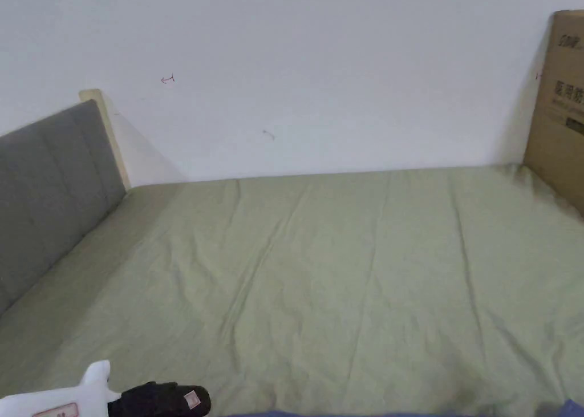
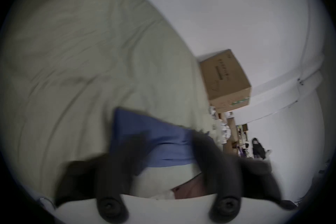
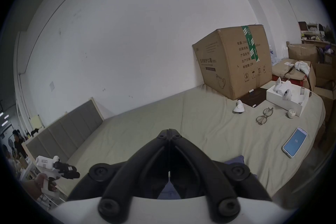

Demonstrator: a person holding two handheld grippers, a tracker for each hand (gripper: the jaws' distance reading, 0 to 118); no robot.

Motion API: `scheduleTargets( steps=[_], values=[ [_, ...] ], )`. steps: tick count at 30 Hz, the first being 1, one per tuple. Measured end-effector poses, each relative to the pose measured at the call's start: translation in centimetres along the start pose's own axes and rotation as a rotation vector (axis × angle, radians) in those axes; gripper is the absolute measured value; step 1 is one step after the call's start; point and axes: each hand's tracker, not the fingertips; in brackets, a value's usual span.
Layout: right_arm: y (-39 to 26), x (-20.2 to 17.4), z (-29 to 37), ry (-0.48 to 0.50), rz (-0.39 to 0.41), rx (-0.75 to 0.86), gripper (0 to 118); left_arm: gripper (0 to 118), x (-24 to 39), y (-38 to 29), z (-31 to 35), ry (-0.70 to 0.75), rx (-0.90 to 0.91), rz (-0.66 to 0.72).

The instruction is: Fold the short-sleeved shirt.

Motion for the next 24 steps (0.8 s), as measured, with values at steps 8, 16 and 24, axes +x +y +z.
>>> scheduleTargets(
  steps=[8,16,24],
  values=[
    [-1.3,-2.3,-1.0,0.016,0.052,-0.107,0,118,-9.8,0.2,-6.3,-0.237,-0.173,0.256],
    [-1.0,-3.7,-1.8,0.034,0.105,-0.159,0,6,-10.2,0.1,-5.8,-0.054,-0.174,0.202],
    [-0.3,-2.3,-2.0,0.044,0.080,-0.181,0,7,-1.2,-1.2,-8.4,0.100,-0.020,-0.157]
  ],
)
